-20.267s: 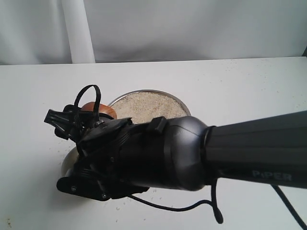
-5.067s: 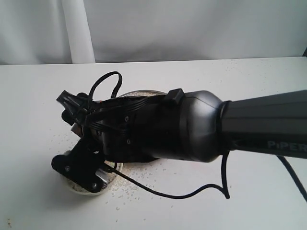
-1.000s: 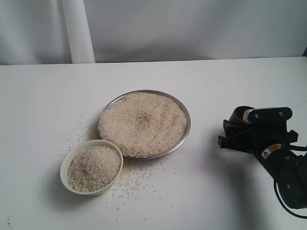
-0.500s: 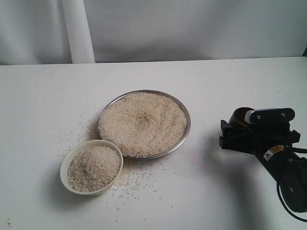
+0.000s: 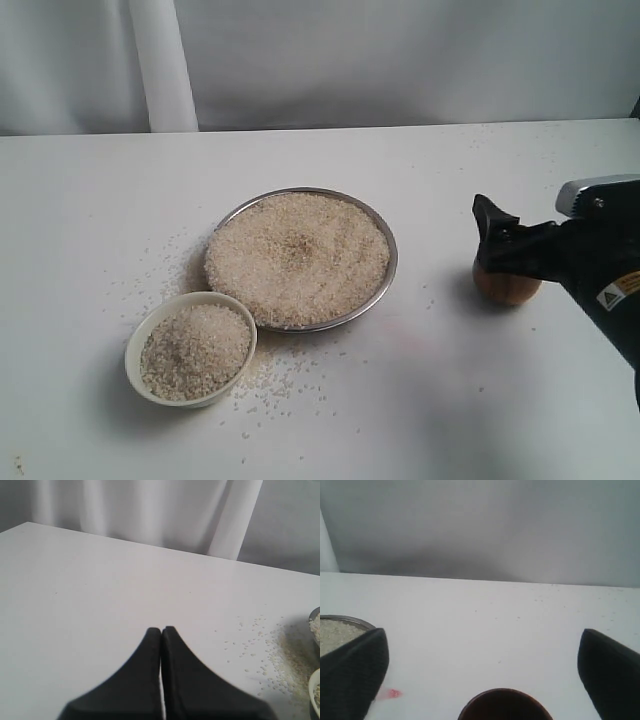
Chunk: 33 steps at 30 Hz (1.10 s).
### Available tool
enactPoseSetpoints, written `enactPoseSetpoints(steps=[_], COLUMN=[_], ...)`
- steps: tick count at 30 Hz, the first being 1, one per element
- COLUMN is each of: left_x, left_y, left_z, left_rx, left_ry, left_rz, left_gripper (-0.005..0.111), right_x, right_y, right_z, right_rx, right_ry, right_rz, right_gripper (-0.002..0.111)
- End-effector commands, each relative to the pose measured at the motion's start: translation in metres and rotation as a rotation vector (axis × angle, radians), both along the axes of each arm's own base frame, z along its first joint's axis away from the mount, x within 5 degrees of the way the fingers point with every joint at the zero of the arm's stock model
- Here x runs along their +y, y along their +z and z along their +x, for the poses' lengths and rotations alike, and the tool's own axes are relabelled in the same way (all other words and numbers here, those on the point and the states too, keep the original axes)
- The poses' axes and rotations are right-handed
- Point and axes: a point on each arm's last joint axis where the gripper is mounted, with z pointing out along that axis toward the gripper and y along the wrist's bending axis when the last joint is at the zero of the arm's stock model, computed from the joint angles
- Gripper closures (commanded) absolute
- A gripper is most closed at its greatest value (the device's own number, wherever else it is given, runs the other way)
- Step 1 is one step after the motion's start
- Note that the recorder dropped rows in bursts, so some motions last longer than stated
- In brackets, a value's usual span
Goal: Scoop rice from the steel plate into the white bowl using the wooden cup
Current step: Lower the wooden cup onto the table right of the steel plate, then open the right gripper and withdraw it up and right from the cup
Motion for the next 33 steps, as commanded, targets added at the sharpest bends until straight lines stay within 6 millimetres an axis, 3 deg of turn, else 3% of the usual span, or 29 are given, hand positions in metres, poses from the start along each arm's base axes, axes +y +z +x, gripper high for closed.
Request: enactPoseSetpoints(steps=[1,3,5,8,10,22,33], left_x=[0.0,0.0,0.0,0.0,0.0,0.0,0.0], left_y=[0.0,0.0,0.0,0.0,0.0,0.0,0.0], left_z=[0.001,0.001,0.001,0.001,0.001,0.001,0.001], left_rx=[0.001,0.001,0.001,0.001,0.001,0.001,0.001], left_ry=[-0.002,-0.002,-0.002,-0.002,-0.002,-0.002,-0.002], left_rz=[-0.006,-0.006,-0.006,-0.006,-0.006,-0.006,-0.006], left_gripper=[0.107,0.107,0.107,0.107,0.107,0.107,0.107], right_x=[0.002,0.002,0.002,0.002,0.002,0.002,-0.002], right_y=[-0.001,-0.001,-0.001,-0.001,-0.001,0.002,0.054], right_z=[-0.003,-0.003,-0.003,-0.003,-0.003,-0.003,-0.012], right_rx=[0.026,0.024,0.022,0.02,0.02,-0.01,-0.222], right_ry=[0.03,0.03,0.032,0.033,0.033,0.032,0.017], right_rz=[-0.015,-0.015,-0.025,-0.034,-0.034,-0.027,0.006], right_gripper=[0.02,0.028,0.048,0.091,0.107,0.108,0.108])
